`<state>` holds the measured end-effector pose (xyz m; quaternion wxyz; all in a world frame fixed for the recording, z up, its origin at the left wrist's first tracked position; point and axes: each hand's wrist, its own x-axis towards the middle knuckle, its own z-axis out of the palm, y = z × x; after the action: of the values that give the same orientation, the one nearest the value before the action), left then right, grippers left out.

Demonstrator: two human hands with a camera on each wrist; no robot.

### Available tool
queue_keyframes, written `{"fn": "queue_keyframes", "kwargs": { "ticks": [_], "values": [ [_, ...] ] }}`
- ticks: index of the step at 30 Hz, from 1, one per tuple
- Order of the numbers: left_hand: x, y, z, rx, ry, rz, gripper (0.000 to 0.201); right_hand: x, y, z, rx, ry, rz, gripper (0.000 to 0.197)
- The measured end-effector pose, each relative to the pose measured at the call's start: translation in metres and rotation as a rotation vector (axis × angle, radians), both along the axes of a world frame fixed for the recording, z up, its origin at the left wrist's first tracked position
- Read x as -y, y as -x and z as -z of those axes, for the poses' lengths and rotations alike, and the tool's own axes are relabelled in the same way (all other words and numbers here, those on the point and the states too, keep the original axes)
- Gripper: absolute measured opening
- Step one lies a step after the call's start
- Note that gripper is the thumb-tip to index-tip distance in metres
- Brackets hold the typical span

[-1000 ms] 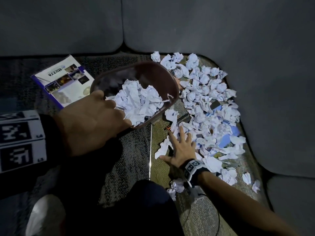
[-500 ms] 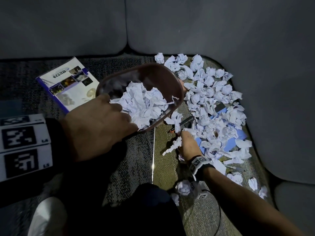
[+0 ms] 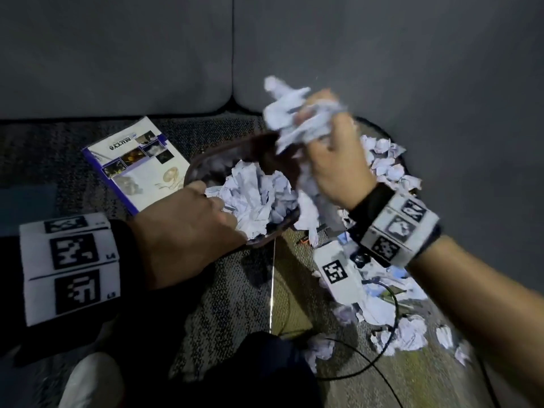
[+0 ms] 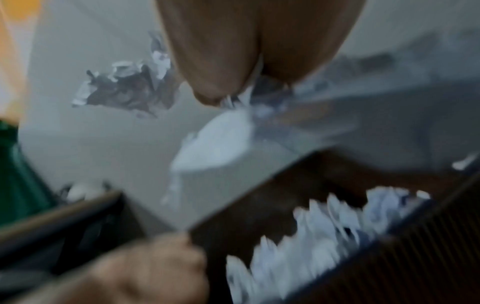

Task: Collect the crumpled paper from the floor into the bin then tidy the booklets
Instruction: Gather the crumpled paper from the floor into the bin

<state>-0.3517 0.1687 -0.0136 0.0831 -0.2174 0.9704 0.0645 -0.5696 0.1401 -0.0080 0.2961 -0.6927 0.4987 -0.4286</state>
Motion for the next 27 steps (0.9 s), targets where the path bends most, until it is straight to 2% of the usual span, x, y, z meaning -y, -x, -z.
{"fn": "queue_keyframes", "kwargs": {
  "ticks": [2,4,5,9,11,14,17,19,22,25,27],
  "values": [
    [0.001,-0.001,0.0,-0.005,-0.006,-0.018,0.026,0.013,-0.017,0.016,-0.378,-0.268,-0.292,0.024],
    [0.003,-0.005,0.001,-0.047,0.005,-0.015,0.03,0.028,-0.018,0.034,-0.791,-0.425,-0.51,0.039],
    [0.003,-0.006,0.003,-0.071,0.023,-0.003,0.031,0.032,-0.018,0.038,-0.922,-0.491,-0.564,0.046],
    [0.006,-0.01,0.004,-0.068,0.118,0.043,0.032,0.049,-0.028,0.05,-1.15,-0.662,-0.643,0.053],
    [0.011,-0.013,0.007,-0.049,0.095,0.047,0.033,0.055,-0.039,0.057,-1.191,-0.673,-0.696,0.052],
    [0.016,-0.011,0.002,0.026,0.062,0.036,0.017,0.06,-0.049,0.063,-1.245,-0.723,-0.754,0.053],
    [0.015,-0.003,0.0,0.209,0.092,0.033,0.019,0.062,-0.047,0.054,-1.259,-0.835,-0.805,0.053],
    [0.014,0.002,-0.002,0.298,0.114,0.034,0.02,0.061,-0.039,0.036,-1.211,-0.88,-0.804,0.059],
    [0.013,0.006,0.0,0.299,0.126,0.029,0.021,0.062,-0.024,0.007,-1.043,-0.881,-0.773,0.066],
    [0.009,0.005,0.001,0.296,0.136,0.045,0.023,0.062,-0.016,-0.011,-0.84,-0.784,-0.689,0.062],
    [0.008,0.003,0.0,0.305,0.128,0.037,0.024,0.063,-0.008,-0.021,-0.792,-0.725,-0.625,0.055]
  ]
}}
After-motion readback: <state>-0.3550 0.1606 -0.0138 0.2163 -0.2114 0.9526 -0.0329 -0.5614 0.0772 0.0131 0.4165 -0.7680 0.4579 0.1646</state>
